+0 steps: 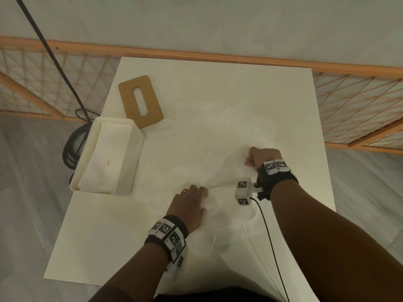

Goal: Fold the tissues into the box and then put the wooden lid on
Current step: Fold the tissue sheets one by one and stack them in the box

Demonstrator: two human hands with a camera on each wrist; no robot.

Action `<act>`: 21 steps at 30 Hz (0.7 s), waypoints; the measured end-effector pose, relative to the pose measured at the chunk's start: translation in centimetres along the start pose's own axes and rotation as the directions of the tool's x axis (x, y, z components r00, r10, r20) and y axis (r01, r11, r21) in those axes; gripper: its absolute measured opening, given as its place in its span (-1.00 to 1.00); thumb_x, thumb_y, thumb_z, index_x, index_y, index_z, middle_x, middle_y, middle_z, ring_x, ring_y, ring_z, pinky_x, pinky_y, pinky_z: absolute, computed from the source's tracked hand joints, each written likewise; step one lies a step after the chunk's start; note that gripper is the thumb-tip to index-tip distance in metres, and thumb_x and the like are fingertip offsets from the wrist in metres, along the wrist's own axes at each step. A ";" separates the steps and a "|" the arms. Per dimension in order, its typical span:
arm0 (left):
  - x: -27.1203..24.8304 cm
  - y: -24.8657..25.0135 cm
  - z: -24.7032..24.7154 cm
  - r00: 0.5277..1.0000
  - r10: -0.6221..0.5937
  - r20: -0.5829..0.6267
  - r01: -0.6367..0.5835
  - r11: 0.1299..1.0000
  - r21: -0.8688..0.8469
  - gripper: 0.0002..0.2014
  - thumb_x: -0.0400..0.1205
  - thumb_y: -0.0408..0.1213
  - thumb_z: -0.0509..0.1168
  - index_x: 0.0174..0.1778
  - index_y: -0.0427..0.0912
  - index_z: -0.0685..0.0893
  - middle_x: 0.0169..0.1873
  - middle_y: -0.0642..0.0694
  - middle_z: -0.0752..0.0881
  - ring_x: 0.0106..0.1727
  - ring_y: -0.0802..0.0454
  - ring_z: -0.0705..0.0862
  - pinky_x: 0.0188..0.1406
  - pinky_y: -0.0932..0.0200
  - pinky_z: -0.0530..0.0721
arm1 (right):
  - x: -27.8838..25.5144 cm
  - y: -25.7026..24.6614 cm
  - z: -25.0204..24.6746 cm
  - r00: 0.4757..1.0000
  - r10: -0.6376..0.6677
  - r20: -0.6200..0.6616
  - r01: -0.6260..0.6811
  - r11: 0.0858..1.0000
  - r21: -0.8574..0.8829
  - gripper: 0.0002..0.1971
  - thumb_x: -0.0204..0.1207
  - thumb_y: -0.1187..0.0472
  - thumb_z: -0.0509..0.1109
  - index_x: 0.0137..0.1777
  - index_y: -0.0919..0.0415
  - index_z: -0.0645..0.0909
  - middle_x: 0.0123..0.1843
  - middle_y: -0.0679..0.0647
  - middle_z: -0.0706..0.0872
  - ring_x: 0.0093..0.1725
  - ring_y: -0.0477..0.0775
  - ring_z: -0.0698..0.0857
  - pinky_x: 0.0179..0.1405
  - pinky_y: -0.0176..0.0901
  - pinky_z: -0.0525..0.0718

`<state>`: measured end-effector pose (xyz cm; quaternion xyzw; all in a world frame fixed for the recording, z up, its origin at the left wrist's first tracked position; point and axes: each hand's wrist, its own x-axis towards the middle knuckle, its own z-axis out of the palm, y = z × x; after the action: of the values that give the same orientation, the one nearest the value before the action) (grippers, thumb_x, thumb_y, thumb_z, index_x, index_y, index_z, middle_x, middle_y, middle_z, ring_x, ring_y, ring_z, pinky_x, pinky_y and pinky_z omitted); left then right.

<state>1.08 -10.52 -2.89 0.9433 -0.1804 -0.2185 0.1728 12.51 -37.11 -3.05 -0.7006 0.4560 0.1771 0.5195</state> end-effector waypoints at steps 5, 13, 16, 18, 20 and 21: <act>0.0 0.0 0.0 1.000 -0.006 0.012 0.006 1.000 -0.022 -0.62 0.66 -0.13 0.35 0.36 0.07 0.42 0.25 0.05 0.52 0.17 0.01 0.56 0.06 0.17 0.43 | -1.2 -1.8 0.6 0.990 -0.126 -0.067 0.085 0.898 -0.432 -0.48 0.50 -0.31 0.48 -0.36 0.18 0.75 -0.47 -0.01 0.80 -0.58 -0.10 0.67 -0.53 -0.24 0.41; 0.0 -0.4 0.2 1.000 0.004 0.008 -0.004 0.999 -0.043 -0.61 0.66 -0.12 0.36 0.37 0.08 0.42 0.25 0.06 0.52 0.17 0.01 0.56 0.11 0.14 0.48 | -0.4 -1.4 0.2 0.984 -0.175 -0.036 0.151 0.925 -0.350 -0.68 0.62 0.15 0.37 -0.39 0.15 0.64 -0.57 -0.12 0.74 -0.34 -0.07 0.81 -0.46 -0.34 0.63; 0.0 -0.5 0.0 1.000 0.010 0.003 -0.010 0.999 -0.052 -0.61 0.66 -0.11 0.37 0.37 0.09 0.42 0.26 0.07 0.52 0.18 0.02 0.56 0.17 0.11 0.52 | -0.9 -1.0 -0.6 0.962 -0.262 -0.081 0.209 0.892 -0.400 -0.73 0.51 0.03 0.32 -0.15 0.19 0.76 -0.19 0.04 0.87 -0.09 0.18 0.82 -0.04 -0.02 0.78; 0.0 -0.7 -0.2 1.000 0.003 0.025 -0.001 0.998 -0.059 -0.62 0.66 -0.06 0.37 0.36 0.10 0.44 0.24 0.09 0.54 0.19 0.03 0.58 0.20 0.09 0.54 | -2.5 -0.5 -1.4 0.929 -0.360 -0.090 0.327 0.909 -0.261 -0.74 0.46 0.02 0.35 -0.13 0.23 0.68 -0.20 0.06 0.79 -0.12 0.21 0.75 -0.07 0.01 0.74; 0.4 -0.9 -0.8 0.999 -0.026 0.043 0.032 0.988 -0.152 -0.66 0.66 0.06 0.37 0.30 0.09 0.52 0.14 0.11 0.59 0.11 0.08 0.61 0.17 0.09 0.57 | -5.0 0.3 -2.5 0.907 -0.420 -0.009 0.420 0.907 0.036 -0.82 0.43 0.10 0.36 -0.28 0.19 0.50 -0.30 0.12 0.63 -0.20 0.17 0.68 -0.06 0.05 0.73; 0.7 -1.1 -1.3 0.998 -0.064 0.024 0.068 0.964 -0.257 -0.67 0.66 0.13 0.36 0.24 0.06 0.58 0.08 0.11 0.64 0.04 0.10 0.63 0.13 0.09 0.59 | -6.6 0.7 -3.2 0.892 -0.445 0.074 0.427 0.886 0.183 -0.82 0.47 0.20 0.35 -0.30 0.19 0.44 -0.33 0.13 0.53 -0.23 0.13 0.61 -0.12 0.01 0.71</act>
<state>2.62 -9.51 -2.47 0.9166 -0.1203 -0.2532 0.2852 7.80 -37.03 2.59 -0.7293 0.2690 0.0579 0.6264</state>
